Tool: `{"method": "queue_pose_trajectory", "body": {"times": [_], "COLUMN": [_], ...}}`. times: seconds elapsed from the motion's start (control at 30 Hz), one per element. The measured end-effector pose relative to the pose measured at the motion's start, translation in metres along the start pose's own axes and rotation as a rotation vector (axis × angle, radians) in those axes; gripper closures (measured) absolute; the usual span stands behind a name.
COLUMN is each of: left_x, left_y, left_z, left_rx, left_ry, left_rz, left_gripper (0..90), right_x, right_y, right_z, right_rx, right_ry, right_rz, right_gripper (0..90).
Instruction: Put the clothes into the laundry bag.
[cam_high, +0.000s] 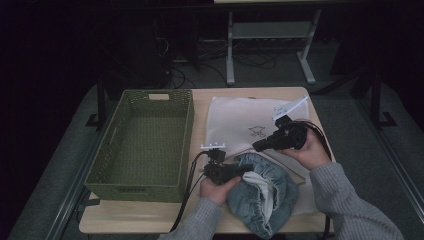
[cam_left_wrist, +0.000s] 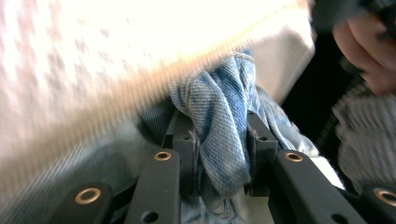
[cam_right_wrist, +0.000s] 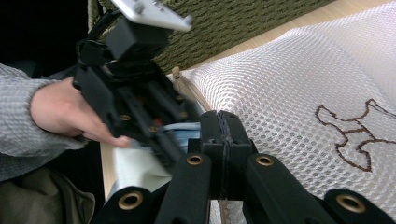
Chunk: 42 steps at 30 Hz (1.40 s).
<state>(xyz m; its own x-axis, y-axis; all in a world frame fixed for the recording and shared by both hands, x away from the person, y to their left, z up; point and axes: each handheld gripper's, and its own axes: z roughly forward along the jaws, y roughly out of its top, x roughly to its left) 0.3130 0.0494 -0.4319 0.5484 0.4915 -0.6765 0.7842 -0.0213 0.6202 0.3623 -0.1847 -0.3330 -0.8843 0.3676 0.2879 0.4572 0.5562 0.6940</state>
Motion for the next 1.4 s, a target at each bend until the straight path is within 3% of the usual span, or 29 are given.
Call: {"method": "queue_pose_trajectory", "body": {"times": [0.07, 0.17, 0.23, 0.27, 0.53, 0.63, 0.67, 0.8, 0.83, 0.87, 0.93, 0.97, 1.0, 1.03, 1.07, 1.1, 1.2, 1.23, 1.3, 1.4], "left_x": [0.0, -0.003, -0.005, -0.011, -0.016, -0.011, -0.009, 0.002, 0.008, 0.008, 0.014, 0.014, 0.017, 0.017, 0.018, 0.019, 0.017, 0.017, 0.014, 0.005], "left_y": [0.002, -0.001, -0.001, -0.002, -0.009, -0.021, -0.025, -0.04, -0.046, -0.046, -0.049, -0.049, -0.052, -0.052, -0.052, -0.052, -0.049, -0.049, -0.041, -0.031], "left_z": [0.002, -0.008, -0.011, -0.024, -0.062, -0.07, -0.07, -0.062, -0.054, -0.054, -0.044, -0.044, -0.034, -0.034, -0.031, -0.029, -0.02, -0.02, -0.014, -0.01], "left_rx": [0.0, 0.015, 0.014, 0.015, 0.0, 0.029, 0.04, 0.119, 0.163, 0.163, 0.187, 0.187, 0.16, 0.16, 0.142, 0.12, 0.057, 0.057, 0.015, -0.039], "left_ry": [0.015, -0.014, -0.013, -0.004, 0.035, 0.067, 0.073, 0.122, 0.117, 0.117, 0.086, 0.086, 0.088, 0.088, 0.07, 0.053, -0.025, -0.025, -0.049, -0.045], "left_rz": [-0.005, -0.006, 0.007, 0.032, 0.053, 0.049, 0.03, -0.008, -0.036, -0.036, -0.08, -0.08, -0.081, -0.081, -0.085, -0.089, -0.088, -0.088, -0.091, -0.076], "left_gripper": [67.9, 49.4, 41.8, 39.1, 31.7, 30.0, 30.0, 27.0, 27.0, 27.3, 29.2, 34.2, 50.6, 57.3, 57.3, 70.2, 77.7, 79.3, 80.6, 81.0], "right_x": [0.001, -0.002, -0.005, -0.009, -0.012, -0.012, -0.011, -0.011, -0.011, -0.01, -0.01, -0.01, -0.009, -0.008, -0.008, -0.007, -0.006, -0.006, -0.003, 0.002], "right_y": [-0.001, -0.009, -0.013, -0.018, -0.019, -0.018, -0.018, -0.016, -0.015, -0.015, -0.015, -0.015, -0.015, -0.015, -0.015, -0.017, -0.02, -0.02, -0.019, -0.014], "right_z": [-0.001, 0.0, 0.001, 0.003, 0.002, 0.0, 0.0, 0.001, 0.003, 0.004, 0.005, 0.005, 0.007, 0.008, 0.008, 0.01, 0.013, 0.013, 0.011, 0.007], "right_rx": [0.001, 0.024, 0.034, 0.033, 0.021, 0.021, 0.021, 0.022, 0.027, 0.031, 0.033, 0.033, 0.033, 0.028, 0.028, 0.026, 0.029, 0.029, 0.02, 0.02], "right_ry": [-0.003, -0.012, -0.014, -0.012, -0.014, -0.018, -0.018, -0.016, -0.011, -0.008, -0.007, -0.007, 0.001, 0.005, 0.005, 0.014, 0.023, 0.023, 0.028, 0.021], "right_rz": [0.001, 0.014, 0.025, 0.038, 0.049, 0.046, 0.047, 0.039, 0.038, 0.037, 0.034, 0.034, 0.027, 0.023, 0.023, 0.026, 0.023, 0.023, 0.016, 0.004], "right_gripper": [89.5, 89.5, 89.5, 89.5, 89.5, 89.5, 89.5, 89.5, 89.5, 89.5, 89.5, 89.5, 89.5, 89.5, 89.5, 89.5, 89.5, 89.5, 89.5, 89.6]}}
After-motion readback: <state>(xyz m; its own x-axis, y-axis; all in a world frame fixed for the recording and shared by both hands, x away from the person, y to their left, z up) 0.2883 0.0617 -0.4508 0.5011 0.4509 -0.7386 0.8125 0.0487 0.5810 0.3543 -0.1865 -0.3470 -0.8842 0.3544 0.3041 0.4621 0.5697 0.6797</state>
